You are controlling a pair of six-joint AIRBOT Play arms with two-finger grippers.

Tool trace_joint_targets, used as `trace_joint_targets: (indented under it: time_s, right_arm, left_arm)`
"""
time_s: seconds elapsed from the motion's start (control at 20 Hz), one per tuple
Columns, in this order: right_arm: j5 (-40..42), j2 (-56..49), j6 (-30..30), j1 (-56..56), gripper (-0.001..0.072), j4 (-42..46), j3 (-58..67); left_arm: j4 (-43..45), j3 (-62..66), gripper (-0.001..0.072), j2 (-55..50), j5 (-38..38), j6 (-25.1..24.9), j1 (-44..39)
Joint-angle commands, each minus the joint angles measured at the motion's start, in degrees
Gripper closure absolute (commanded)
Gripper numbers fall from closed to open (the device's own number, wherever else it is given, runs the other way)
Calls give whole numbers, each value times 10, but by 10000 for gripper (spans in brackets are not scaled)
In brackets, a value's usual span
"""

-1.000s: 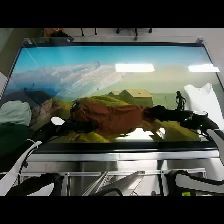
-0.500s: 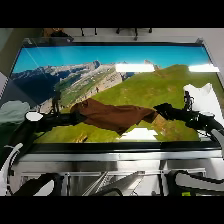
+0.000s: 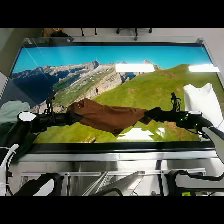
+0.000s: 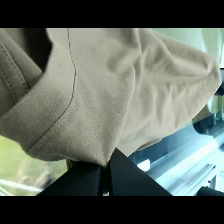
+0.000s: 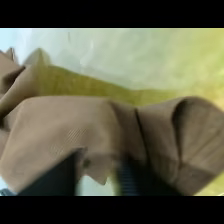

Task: Fold the shirts.

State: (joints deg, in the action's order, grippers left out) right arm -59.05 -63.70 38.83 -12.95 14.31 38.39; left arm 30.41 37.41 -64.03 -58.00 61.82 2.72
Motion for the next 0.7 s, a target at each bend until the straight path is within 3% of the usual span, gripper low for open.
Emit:
trace_joint_targets:
  time_s: [0.0,0.1,0.3,0.35,0.4,0.55,0.65]
  right_arm:
    - [-3,-2,-10,9,507,0,0]
    - [2,-2,-14,5,557,0,2]
    - [5,-1,-14,-20,555,-1,23]
    - [3,-1,-14,-24,648,-1,26]
    - [1,-1,-14,-24,687,-1,30]
    - [-64,20,-16,-23,688,-39,80]
    - [-108,67,-16,-23,689,-75,167]
  left_arm:
    - [0,1,691,-19,-6,-5,2]
    - [1,1,692,-23,-5,-10,2]
    - [0,1,691,-21,-5,-14,2]
    - [0,1,691,-21,-4,-14,2]
    - [-5,1,692,-21,-3,-14,2]
    - [-100,20,692,20,-32,-40,3]
    - [-160,99,693,76,-76,-40,3]
